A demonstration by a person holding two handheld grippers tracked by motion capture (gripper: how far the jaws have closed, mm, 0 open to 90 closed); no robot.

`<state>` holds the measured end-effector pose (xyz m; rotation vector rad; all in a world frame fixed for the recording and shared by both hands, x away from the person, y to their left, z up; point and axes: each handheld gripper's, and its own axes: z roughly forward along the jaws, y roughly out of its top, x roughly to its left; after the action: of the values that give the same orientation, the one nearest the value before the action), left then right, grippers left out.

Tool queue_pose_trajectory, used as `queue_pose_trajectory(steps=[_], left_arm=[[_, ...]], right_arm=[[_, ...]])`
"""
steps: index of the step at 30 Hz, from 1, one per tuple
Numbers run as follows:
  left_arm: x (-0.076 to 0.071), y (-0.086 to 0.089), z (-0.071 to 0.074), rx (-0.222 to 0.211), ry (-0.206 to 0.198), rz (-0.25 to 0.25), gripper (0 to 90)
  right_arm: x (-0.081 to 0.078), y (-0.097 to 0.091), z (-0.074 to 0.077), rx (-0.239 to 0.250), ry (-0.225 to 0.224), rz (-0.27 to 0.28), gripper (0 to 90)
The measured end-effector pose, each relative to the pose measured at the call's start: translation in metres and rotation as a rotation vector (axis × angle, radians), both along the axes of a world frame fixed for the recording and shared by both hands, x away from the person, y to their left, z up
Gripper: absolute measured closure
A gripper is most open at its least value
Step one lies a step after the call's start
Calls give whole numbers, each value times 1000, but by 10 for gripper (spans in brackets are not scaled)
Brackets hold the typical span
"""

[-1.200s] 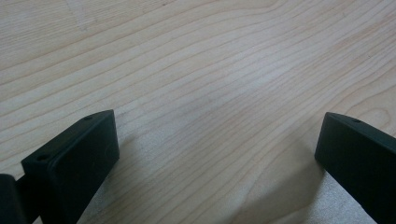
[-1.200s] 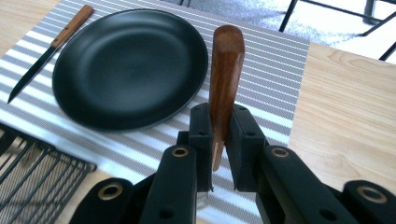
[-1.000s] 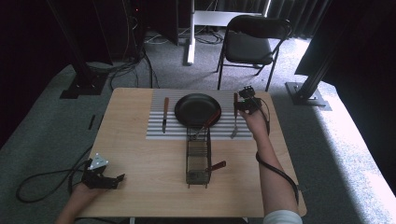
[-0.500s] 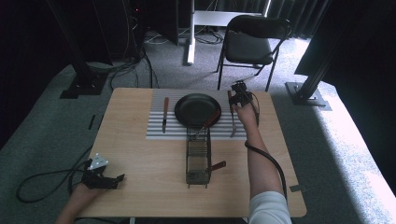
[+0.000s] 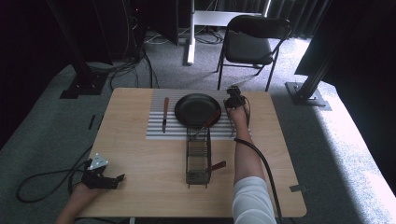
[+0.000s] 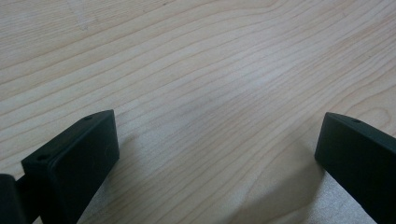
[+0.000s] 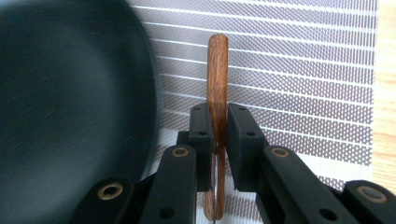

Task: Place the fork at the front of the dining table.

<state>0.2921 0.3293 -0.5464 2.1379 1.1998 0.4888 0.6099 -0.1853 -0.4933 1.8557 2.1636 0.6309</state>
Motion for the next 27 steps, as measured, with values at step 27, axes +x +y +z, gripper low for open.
queue_pose_trajectory(steps=[27], left_arm=[[-1, 0, 0, -2, -2, 10, 0]], right_arm=[[-85, -12, 12, 11, 8, 59, 718]])
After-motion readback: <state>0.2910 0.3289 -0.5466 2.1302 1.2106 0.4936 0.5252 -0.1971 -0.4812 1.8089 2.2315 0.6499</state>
